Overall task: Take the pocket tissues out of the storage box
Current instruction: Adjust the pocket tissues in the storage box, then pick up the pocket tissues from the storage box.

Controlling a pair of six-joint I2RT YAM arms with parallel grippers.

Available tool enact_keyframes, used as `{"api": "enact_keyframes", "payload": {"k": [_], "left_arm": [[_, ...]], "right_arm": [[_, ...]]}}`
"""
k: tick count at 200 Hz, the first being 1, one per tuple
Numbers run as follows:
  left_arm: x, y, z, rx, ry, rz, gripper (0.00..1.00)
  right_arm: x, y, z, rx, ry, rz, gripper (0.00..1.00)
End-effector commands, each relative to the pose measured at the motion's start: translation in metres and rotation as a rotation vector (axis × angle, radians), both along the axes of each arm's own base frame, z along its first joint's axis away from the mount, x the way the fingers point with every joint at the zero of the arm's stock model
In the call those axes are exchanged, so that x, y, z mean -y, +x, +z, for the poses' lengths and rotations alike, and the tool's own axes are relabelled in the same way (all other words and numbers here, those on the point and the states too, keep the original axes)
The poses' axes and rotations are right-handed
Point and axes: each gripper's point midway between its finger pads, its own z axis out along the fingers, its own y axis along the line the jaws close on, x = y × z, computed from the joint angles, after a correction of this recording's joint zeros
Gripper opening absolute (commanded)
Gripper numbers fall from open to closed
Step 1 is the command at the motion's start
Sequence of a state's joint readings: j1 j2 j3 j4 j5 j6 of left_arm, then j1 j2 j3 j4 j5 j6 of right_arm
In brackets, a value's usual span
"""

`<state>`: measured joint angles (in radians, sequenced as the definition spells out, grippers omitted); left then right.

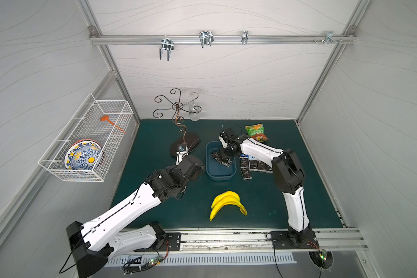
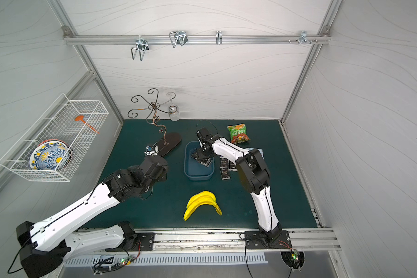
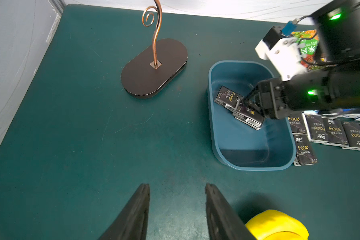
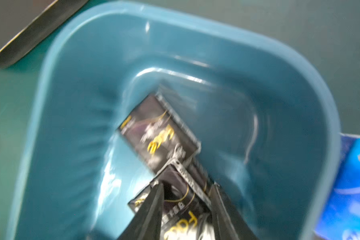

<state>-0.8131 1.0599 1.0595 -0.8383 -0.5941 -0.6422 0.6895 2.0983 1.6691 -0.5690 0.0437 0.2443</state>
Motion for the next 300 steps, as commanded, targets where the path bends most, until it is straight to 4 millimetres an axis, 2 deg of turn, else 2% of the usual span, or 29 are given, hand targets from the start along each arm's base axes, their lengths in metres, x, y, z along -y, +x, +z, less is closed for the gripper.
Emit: {"api": "enact_keyframes", "payload": {"k": [1, 34, 60, 90, 115, 147, 173, 203, 229, 242, 260, 275, 300], "left_arm": [[0.005, 0.008, 0.012, 0.04, -0.032, 0.006, 0.48], [0.006, 0.008, 0.012, 0.041, -0.035, 0.005, 0.48], [0.007, 0.009, 0.011, 0.036, -0.035, 0.005, 0.48], [0.007, 0.009, 0.011, 0.038, -0.033, 0.004, 0.48], [0.007, 0.009, 0.012, 0.041, -0.033, 0.005, 0.48], [0.007, 0.009, 0.012, 0.043, -0.032, 0.006, 0.48], [0.007, 0.009, 0.01, 0.036, -0.034, 0.005, 0.47], [0.006, 0.007, 0.01, 0.031, -0.037, 0.006, 0.47], [0.001, 0.005, 0.014, 0.043, -0.034, 0.011, 0.47], [0.0, 0.004, 0.016, 0.05, -0.034, 0.011, 0.47], [-0.001, 0.003, 0.017, 0.054, -0.035, 0.011, 0.47], [-0.002, 0.003, 0.016, 0.053, -0.035, 0.013, 0.47], [-0.001, 0.004, 0.015, 0.051, -0.033, 0.015, 0.48]], "right_arm": [[-0.011, -0.016, 0.039, 0.067, 0.049, 0.107, 0.44], [-0.005, -0.03, 0.038, 0.081, 0.04, 0.179, 0.44], [-0.004, -0.043, 0.029, 0.074, 0.029, 0.263, 0.45], [-0.001, -0.04, 0.024, 0.079, 0.004, 0.258, 0.45], [-0.011, -0.048, 0.031, 0.056, 0.048, 0.286, 0.45], [-0.019, -0.06, 0.038, 0.03, 0.114, 0.239, 0.45], [-0.03, -0.065, 0.037, 0.031, 0.15, 0.213, 0.47], [-0.042, -0.058, 0.021, 0.033, 0.111, 0.189, 0.48], [-0.04, -0.048, -0.002, 0.019, 0.053, 0.145, 0.48], [-0.039, -0.046, -0.013, 0.002, 0.034, 0.133, 0.43], [-0.039, -0.046, -0.02, -0.006, 0.036, 0.125, 0.31], [-0.039, -0.048, -0.012, 0.005, 0.059, 0.123, 0.23], [-0.035, -0.05, 0.021, 0.058, 0.111, 0.109, 0.21]]}}
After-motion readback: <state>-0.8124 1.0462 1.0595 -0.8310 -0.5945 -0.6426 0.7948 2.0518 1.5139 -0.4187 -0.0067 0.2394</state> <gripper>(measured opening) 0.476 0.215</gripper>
